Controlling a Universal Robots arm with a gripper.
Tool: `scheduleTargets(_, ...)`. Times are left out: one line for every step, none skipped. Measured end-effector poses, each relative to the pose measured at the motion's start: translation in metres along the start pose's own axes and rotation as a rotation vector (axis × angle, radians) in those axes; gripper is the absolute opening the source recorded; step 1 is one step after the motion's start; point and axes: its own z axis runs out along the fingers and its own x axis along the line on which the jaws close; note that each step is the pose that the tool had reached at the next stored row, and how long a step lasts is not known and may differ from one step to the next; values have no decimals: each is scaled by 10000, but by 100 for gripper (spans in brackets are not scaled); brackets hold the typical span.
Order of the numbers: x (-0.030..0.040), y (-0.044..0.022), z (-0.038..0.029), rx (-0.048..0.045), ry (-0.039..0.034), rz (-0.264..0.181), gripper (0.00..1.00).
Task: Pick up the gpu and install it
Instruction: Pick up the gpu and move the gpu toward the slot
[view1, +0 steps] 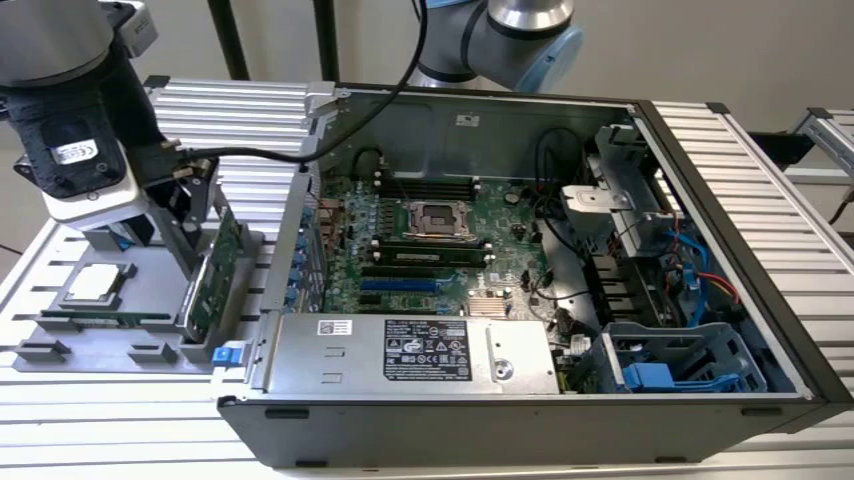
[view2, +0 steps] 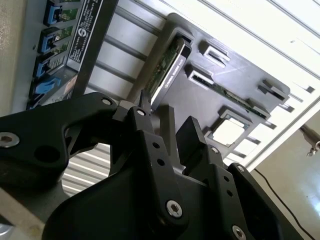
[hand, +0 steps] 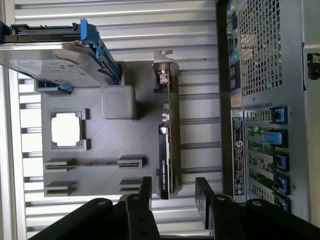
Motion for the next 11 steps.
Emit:
scheduleTargets(0, 0, 4, 0, 1, 0, 100)
scheduleTargets(0, -1, 7, 0, 0, 0, 100)
scheduleTargets(0, -1, 11, 1, 1, 0, 100)
scheduleTargets(0, -1, 14, 0, 0, 0, 100)
scheduleTargets(0, -1, 17, 1, 1, 0, 100)
scheduleTargets(0, -1, 20, 1, 1, 0, 100)
scheduleTargets(0, -2, 24, 0, 0, 0, 100)
scheduleTargets(1, -2, 27, 0, 0, 0, 100)
scheduleTargets(1, -2, 29, 0, 0, 0, 100)
scheduleTargets(1, -2, 32, 0, 0, 0, 100)
scheduleTargets(1, -2, 33, 0, 1, 0, 100)
